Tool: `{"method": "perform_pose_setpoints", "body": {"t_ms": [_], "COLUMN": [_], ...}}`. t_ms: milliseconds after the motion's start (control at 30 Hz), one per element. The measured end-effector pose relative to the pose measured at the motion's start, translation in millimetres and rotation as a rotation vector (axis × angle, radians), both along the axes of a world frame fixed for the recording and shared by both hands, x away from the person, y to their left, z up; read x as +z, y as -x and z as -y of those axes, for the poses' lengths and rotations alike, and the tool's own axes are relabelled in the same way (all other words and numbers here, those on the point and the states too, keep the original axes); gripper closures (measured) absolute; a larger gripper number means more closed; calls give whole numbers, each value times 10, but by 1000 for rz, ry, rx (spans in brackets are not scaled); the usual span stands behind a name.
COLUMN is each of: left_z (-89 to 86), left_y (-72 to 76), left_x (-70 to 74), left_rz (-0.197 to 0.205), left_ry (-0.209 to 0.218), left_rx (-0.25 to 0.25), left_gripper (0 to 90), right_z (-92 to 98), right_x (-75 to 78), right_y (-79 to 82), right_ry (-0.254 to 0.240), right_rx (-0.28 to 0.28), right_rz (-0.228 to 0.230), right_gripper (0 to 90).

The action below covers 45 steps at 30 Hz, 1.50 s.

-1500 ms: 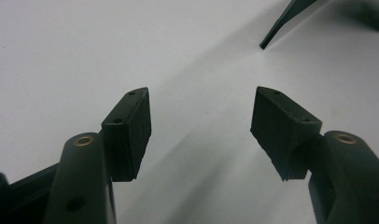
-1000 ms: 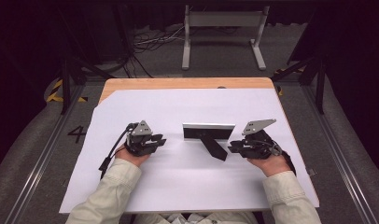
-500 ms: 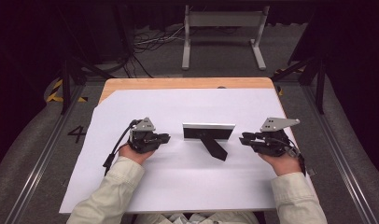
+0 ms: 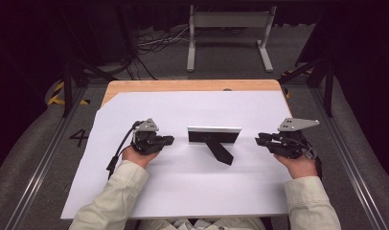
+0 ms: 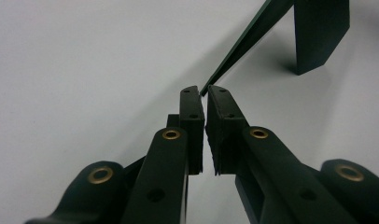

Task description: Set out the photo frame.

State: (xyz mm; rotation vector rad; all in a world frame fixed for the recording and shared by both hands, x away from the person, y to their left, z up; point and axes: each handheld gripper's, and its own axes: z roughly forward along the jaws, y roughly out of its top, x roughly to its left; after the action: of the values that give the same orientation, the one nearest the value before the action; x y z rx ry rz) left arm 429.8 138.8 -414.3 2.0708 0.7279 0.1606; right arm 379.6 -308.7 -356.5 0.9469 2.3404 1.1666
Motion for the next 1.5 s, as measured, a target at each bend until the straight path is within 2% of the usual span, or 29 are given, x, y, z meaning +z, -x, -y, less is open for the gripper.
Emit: {"method": "perform_pose_setpoints", "body": {"t_ms": [200, 300, 367, 433, 533, 700, 933, 1000, 1233, 1367, 1500], "left_z": [7, 17, 18, 3, 17, 106, 144, 173, 303, 362, 407], "left_y": [-17, -32, -58, -103, -135, -194, -288, -306, -347, -377, -397], "left_x": [6, 14, 3, -22, -13, 34, -28, -33, -93, -138, -186], "left_rz": [0, -7, -28, -62, -69, -42, -77, -65, -68, -43, -35], "left_ry": [-10, 0, 17, 51, 47, 28, 53, 53, 44, 33, 27], "left_rx": [28, 37, 43, 36, 28, 12, 26, 19, 8, -13, -35], "left_gripper": [850, 853, 857, 856, 877, 899, 900, 900, 900, 900, 900], "right_z": [-2, -10, -8, -4, -4, -11, 13, 15, 52, 88, 110], "right_x": [-3, -1, 3, 9, 12, 7, 6, 0, -4, 2, 4], "right_y": [-22, -35, -40, -44, -48, -50, -7, 6, 75, 133, 176], "right_ry": [7, 10, 10, 9, 5, 9, 6, 9, 10, 7, 6], "right_rx": [-5, -7, -9, -9, -8, -5, -12, -13, -21, -30, -32], "right_rz": [-11, -10, -10, -9, -9, -11, -9, -11, -13, -12, -10], "right_gripper": [721, 721, 721, 721, 721, 721, 721, 721, 720, 720, 720]}}
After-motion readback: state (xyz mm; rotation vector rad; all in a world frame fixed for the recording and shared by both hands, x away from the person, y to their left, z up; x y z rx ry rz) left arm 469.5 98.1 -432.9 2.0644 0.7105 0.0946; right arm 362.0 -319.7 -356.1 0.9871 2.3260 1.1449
